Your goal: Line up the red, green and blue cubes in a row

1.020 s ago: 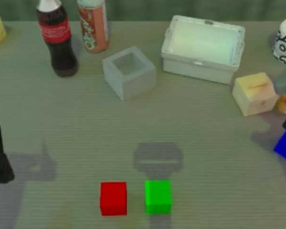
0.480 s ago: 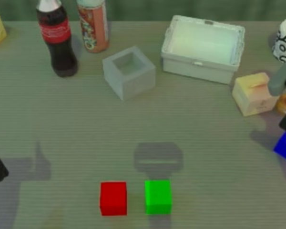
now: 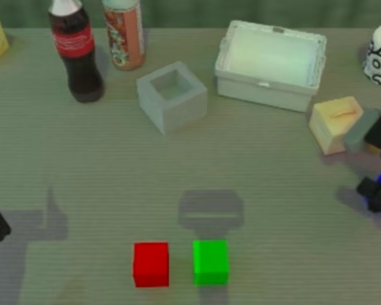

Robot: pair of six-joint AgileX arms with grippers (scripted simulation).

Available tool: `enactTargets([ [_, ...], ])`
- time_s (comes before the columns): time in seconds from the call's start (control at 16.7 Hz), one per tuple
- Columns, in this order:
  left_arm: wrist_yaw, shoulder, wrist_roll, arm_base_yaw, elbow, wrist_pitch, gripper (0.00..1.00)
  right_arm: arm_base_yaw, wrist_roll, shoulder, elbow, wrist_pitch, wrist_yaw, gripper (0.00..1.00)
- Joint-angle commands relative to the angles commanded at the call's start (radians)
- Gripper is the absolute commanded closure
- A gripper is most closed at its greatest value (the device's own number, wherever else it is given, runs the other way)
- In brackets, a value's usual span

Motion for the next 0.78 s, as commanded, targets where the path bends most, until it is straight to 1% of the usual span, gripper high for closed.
enactTargets([
  [0.12,0.0,0.0,0.0,0.0,0.0,0.0,0.0,0.001,0.001,0.024,-0.029,0.047,0.0,0.0],
  [0.36,0.0,0.0,0.0,0.0,0.0,0.0,0.0,0.001,0.001,0.029,-0.034,0.055,0.0,0.0],
  [0.78,0.0,0.0,0.0,0.0,0.0,0.0,0.0,0.001,0.001,0.029,-0.034,0.055,0.0,0.53],
])
